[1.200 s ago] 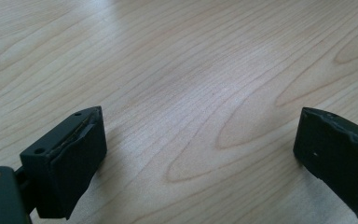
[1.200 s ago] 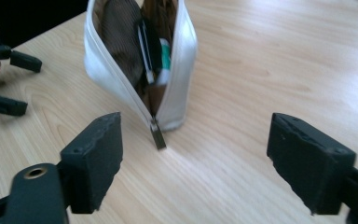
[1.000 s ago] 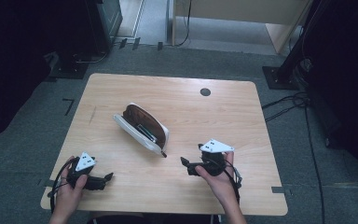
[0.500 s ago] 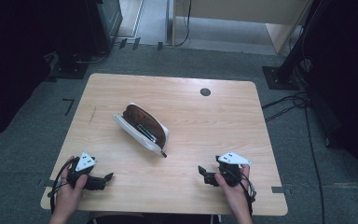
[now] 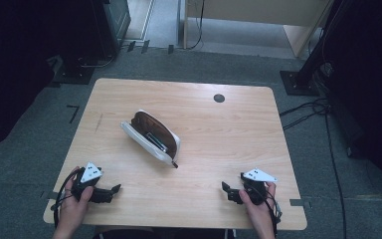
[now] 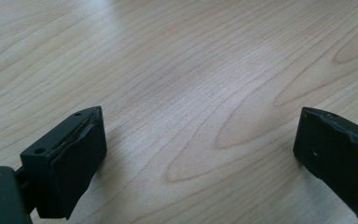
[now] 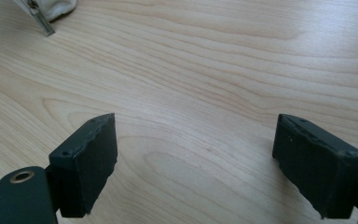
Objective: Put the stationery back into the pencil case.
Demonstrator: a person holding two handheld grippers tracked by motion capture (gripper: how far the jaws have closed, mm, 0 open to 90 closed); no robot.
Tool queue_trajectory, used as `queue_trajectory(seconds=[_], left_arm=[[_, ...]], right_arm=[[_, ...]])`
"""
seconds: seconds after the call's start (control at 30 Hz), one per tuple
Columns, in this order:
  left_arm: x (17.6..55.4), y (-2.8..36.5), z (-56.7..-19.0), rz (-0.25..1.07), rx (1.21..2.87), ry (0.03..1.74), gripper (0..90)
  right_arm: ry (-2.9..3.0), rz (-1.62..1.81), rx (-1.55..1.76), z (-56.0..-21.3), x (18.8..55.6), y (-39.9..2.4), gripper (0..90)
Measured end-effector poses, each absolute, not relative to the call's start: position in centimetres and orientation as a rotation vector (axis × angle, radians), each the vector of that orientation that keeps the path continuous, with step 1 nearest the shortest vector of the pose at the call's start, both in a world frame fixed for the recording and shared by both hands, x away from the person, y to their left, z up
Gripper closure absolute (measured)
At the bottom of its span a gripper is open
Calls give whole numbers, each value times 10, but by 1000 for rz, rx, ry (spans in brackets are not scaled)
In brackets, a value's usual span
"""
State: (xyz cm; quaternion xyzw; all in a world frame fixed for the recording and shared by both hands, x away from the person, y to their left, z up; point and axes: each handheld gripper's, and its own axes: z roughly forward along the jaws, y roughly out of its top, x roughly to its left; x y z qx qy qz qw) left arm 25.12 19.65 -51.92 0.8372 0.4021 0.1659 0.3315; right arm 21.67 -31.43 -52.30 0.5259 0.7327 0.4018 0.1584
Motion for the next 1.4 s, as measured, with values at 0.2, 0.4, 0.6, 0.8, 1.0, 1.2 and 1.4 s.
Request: queue_trajectory(seconds=[0.2,0.4,0.6,0.8,1.0,1.2,1.4], left_arm=[[251,196,-519,433,2188,1051,28],[251,196,-519,433,2188,1051,28],[251,196,-519,434,2188,1050,28],[251,196,-519,434,2188,1051,28],[251,196,-519,433,2188,1051,28],[251,196,-519,433,2188,1051,28],[251,196,-519,432,2189,1049,29]], right_arm=[[2097,1107,1497,-524,216,-319,138],[2085,1062,1488,-524,214,-325,139],[2083,981,1465,-525,212,-330,139],[2085,969,1455,-525,212,-335,136],[2088,952,1452,-525,211,-337,135],[2090,949,1449,-525,211,-339,134],[2098,946,1440,-525,211,-340,134]])
